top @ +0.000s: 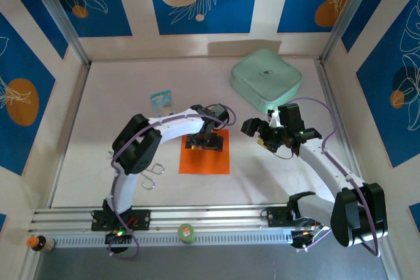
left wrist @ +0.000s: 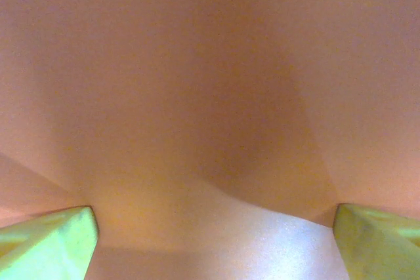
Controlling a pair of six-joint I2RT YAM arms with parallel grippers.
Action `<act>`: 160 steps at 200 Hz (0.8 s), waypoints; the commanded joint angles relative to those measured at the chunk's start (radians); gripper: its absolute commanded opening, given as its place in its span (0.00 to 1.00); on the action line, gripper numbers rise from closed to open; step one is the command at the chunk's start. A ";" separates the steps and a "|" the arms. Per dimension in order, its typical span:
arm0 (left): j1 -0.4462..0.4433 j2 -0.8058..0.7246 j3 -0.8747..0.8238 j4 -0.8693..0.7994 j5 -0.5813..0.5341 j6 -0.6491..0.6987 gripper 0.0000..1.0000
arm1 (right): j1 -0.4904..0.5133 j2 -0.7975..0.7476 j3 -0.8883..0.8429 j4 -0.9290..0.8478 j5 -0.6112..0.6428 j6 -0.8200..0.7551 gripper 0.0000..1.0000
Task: Fold a paper plane with a square sheet of paper (pick it up from the middle)
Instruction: First fold the square sheet of paper in half at the center of the table.
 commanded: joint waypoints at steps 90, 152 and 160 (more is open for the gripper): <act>-0.018 -0.026 -0.063 0.101 0.017 0.037 0.57 | 0.007 -0.044 -0.021 0.002 0.026 0.003 0.99; -0.018 -0.130 -0.103 0.197 0.031 0.061 0.42 | 0.016 -0.062 -0.002 -0.056 0.104 0.004 0.99; -0.018 -0.157 -0.119 0.243 0.061 0.074 0.42 | 0.019 -0.065 0.014 -0.085 0.131 -0.010 0.99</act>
